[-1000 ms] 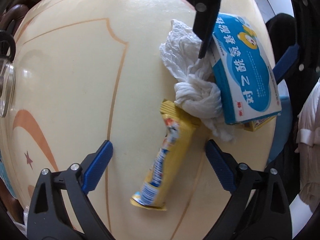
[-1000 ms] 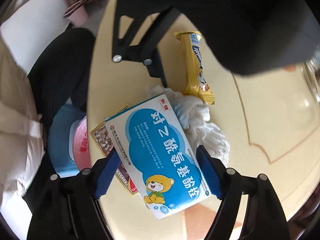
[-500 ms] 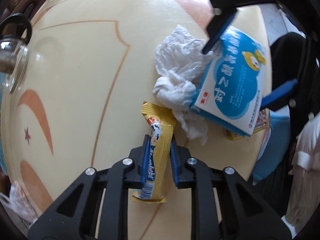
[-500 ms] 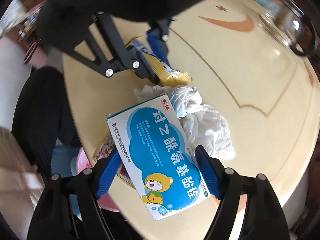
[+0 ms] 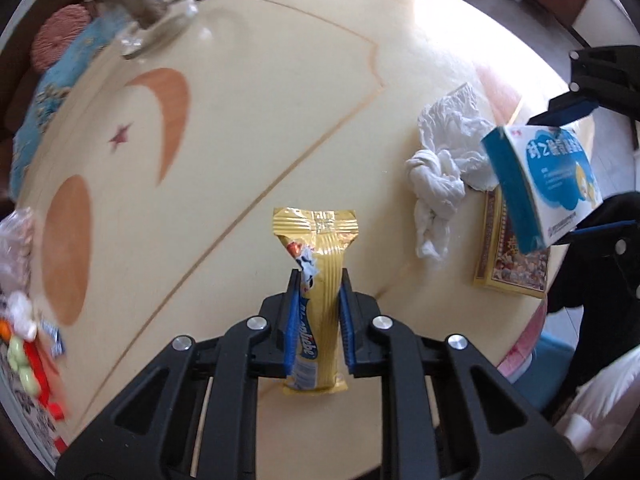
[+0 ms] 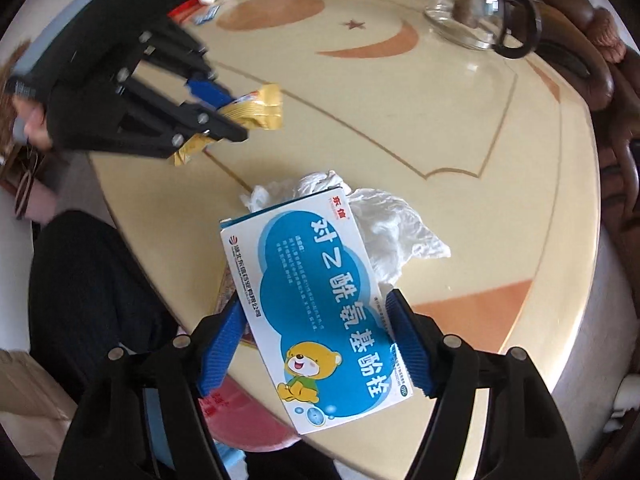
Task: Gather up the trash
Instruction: 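Lift the snack bar and medicine box and carry them toward the pink bin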
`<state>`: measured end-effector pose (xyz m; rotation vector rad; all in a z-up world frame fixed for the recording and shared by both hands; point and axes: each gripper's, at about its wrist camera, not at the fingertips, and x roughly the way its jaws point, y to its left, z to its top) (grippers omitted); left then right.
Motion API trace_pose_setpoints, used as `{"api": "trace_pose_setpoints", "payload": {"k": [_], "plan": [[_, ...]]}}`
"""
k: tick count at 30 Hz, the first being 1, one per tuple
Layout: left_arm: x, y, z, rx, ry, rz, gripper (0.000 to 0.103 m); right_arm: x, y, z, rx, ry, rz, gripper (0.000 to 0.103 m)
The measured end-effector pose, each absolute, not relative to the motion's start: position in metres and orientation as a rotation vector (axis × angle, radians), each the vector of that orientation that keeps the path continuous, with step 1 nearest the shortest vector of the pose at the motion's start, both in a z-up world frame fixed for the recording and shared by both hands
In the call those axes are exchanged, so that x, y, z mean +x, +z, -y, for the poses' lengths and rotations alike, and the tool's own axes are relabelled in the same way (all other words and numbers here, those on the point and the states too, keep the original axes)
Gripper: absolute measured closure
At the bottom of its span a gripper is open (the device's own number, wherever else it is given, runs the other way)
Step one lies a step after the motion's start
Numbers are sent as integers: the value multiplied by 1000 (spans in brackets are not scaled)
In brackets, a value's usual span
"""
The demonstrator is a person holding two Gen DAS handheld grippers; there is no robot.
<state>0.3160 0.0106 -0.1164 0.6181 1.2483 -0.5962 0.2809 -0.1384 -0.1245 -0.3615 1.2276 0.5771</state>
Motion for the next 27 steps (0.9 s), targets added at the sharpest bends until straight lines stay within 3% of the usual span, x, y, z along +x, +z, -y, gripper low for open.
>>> {"api": "trace_pose_setpoints", "payload": {"k": [15, 27], "plan": [[256, -52, -33, 375, -502, -1178, 85, 239, -39, 157, -280, 384, -1062, 35], [203, -33, -27, 355, -474, -1102, 85, 167, -8, 140, -288, 401, -986, 35]]}}
